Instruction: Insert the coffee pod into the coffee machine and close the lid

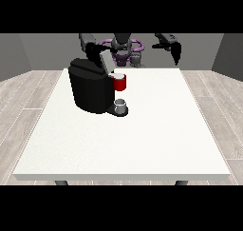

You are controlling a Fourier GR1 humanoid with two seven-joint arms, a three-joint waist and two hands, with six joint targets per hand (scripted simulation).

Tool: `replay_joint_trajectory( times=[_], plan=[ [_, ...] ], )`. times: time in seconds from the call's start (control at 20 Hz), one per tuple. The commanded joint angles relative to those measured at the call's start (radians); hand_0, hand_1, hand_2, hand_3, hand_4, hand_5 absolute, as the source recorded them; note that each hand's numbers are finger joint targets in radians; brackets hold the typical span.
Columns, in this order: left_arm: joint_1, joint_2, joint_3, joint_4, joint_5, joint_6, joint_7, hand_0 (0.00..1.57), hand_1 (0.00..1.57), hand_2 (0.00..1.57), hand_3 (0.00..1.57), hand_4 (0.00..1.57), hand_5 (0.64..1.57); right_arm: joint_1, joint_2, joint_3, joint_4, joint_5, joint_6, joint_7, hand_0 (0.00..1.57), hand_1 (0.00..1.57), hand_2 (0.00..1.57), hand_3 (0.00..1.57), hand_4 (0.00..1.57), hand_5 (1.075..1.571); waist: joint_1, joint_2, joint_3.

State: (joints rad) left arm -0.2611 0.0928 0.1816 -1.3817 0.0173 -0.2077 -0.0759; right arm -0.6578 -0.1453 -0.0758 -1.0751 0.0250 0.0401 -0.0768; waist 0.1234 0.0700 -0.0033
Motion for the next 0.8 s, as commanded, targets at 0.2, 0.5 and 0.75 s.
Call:
replay_joint_trajectory(
  times=[0.2,0.5,0.75],
  plan=[
    [-0.014,-0.024,-0.013,0.015,0.0,0.055,0.018,0.0,0.0,0.0,0.0,0.0,1.571,-0.074,-0.027,0.002,0.049,0.002,0.056,0.054,0.0,0.0,0.0,0.0,0.18,1.571,-0.012,-0.005,0.0032],
    [0.002,0.028,0.001,0.055,0.005,0.008,-0.03,0.0,0.0,0.0,0.0,0.17,1.571,-0.06,0.069,0.089,0.031,0.088,-0.033,0.003,0.0,0.0,0.0,0.0,0.06,1.571,0.004,0.002,0.0031],
    [-0.017,0.024,0.003,0.073,0.013,0.023,-0.033,0.0,0.0,0.0,0.0,0.18,1.571,-0.13,0.066,0.103,0.052,0.123,-0.033,0.042,0.0,0.0,0.0,0.0,0.12,1.571,0.01,0.01,0.0032]
  ],
)
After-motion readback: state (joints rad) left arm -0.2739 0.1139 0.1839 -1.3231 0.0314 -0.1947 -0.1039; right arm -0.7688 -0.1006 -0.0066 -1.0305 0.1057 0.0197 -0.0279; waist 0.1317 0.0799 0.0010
